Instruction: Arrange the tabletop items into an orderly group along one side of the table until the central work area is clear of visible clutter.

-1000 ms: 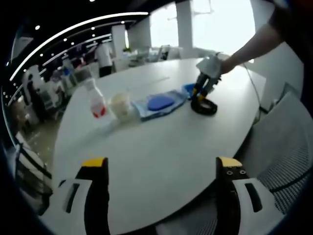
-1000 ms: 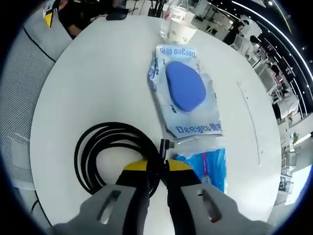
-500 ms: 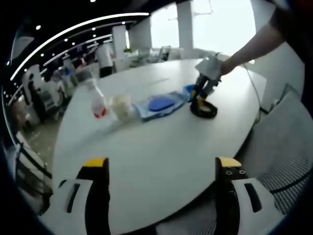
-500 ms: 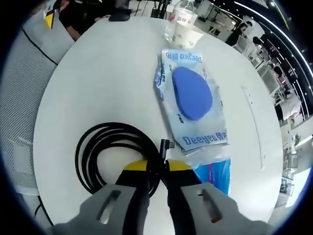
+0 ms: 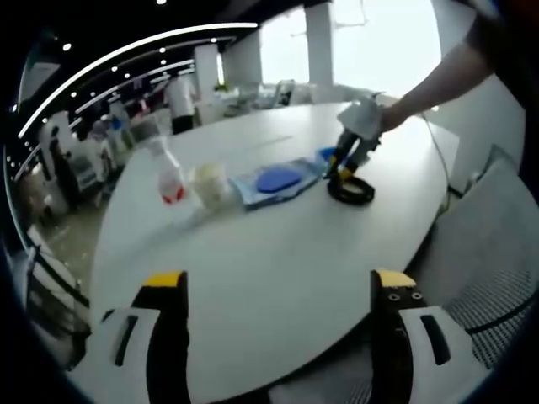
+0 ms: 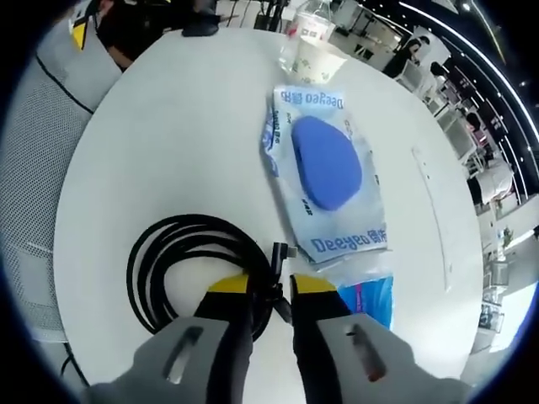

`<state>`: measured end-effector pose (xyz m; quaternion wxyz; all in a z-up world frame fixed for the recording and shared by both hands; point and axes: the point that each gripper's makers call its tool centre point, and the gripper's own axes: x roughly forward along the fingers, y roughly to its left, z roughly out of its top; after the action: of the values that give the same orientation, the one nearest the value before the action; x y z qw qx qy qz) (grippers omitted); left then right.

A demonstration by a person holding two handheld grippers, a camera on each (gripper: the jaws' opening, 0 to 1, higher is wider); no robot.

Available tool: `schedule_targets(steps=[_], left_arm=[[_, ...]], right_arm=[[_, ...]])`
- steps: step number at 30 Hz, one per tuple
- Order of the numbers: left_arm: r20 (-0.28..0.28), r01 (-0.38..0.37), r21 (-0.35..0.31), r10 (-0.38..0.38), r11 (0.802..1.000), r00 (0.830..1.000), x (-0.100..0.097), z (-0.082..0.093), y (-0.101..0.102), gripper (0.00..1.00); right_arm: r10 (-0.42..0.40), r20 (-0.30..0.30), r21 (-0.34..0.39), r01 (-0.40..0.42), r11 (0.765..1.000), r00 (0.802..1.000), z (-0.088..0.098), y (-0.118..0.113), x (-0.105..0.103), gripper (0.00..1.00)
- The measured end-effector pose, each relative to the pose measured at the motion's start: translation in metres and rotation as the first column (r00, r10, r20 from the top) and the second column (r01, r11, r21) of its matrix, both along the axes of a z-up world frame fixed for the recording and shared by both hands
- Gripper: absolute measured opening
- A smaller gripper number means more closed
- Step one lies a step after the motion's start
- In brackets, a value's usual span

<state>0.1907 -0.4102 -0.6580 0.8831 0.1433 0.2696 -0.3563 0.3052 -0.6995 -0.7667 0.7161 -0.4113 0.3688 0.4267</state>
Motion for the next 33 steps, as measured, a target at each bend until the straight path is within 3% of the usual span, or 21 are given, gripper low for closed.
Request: schedule_targets(steps=[9, 16, 20, 33], left_arm=[[0.005, 0.011, 0.006, -0.011, 1.0, 1.0, -0.001, 0.0, -0.001, 0.86], [0.01, 0.007, 0.002, -0.007, 1.0, 1.0, 0.001, 0.001, -0.001, 0.87], [0.01, 0.011, -0.001, -0.011, 1.0, 1.0, 0.0, 0.001, -0.002, 0.87], [0.012, 0.035, 0.001, -0.035, 0.999, 0.999, -0.001, 0.001, -0.005, 0.88]], right_arm=[[-0.057, 0.059, 0.044, 0.055, 0.998, 0.997, 0.018, 0.003, 0.001, 0.21], [-0.198, 0.11, 0.101, 0.187, 0.977, 0.974, 0.04, 0.001, -0.006, 0.27], [-0.303, 0.113, 0.19, 0.279, 0.941, 0.946, 0.049, 0.002, -0.014, 0.37], [-0.431, 0.139, 0.291, 0.379, 0.878, 0.892, 0.074, -0.005, -0.043, 0.42]])
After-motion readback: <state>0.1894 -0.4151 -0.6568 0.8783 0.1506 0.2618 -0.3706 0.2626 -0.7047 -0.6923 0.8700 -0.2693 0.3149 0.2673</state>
